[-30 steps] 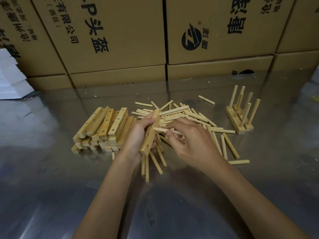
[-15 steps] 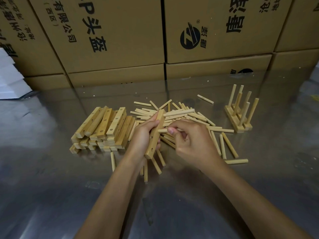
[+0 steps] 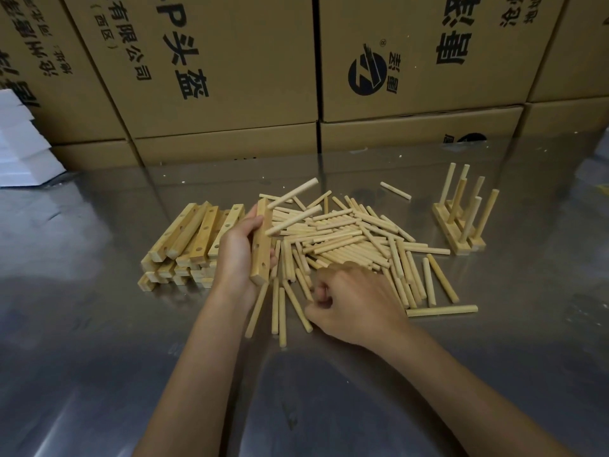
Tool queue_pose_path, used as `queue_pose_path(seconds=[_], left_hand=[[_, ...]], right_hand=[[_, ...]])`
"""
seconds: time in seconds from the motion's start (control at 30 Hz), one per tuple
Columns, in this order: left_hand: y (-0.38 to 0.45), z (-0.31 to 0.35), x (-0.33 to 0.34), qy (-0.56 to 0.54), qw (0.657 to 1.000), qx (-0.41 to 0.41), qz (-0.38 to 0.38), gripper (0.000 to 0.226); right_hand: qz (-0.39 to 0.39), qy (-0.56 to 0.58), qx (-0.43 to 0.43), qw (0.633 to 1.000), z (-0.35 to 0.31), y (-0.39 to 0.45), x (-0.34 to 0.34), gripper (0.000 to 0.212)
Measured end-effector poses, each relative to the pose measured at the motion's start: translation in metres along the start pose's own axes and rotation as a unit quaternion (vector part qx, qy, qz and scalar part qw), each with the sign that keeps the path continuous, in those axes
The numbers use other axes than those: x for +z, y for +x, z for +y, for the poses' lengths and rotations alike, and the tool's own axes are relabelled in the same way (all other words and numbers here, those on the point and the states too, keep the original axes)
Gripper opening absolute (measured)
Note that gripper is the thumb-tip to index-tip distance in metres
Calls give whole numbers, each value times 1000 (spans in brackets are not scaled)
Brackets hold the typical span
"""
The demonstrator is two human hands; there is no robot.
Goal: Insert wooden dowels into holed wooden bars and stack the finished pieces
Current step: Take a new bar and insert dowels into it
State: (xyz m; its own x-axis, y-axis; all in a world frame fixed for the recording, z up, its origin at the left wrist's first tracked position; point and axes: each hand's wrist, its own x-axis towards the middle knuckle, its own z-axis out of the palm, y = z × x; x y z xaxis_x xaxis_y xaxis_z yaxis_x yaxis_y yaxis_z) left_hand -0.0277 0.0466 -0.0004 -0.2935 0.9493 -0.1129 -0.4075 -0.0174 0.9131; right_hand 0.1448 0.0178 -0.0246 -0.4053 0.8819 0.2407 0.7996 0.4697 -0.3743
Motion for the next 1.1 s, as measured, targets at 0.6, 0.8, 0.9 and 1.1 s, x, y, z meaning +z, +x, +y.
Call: queue_pose_path(seconds=[0.6, 0.8, 0.9, 1.1], left_hand=[[-4, -3, 8, 9, 1000, -11, -2, 35], [-3, -1, 4, -7, 1000, -3, 4, 32], [-3, -2, 5, -16, 1000, -2, -2, 29], [-2, -8, 6, 17, 999, 5, 30, 33]], right_hand=[[51, 297, -40, 953, 13, 7, -28, 11], [66, 296, -56, 951, 13, 6, -28, 16], [76, 285, -66, 953, 9, 6, -27, 15], [116, 299, -82, 944, 7, 5, -27, 13]])
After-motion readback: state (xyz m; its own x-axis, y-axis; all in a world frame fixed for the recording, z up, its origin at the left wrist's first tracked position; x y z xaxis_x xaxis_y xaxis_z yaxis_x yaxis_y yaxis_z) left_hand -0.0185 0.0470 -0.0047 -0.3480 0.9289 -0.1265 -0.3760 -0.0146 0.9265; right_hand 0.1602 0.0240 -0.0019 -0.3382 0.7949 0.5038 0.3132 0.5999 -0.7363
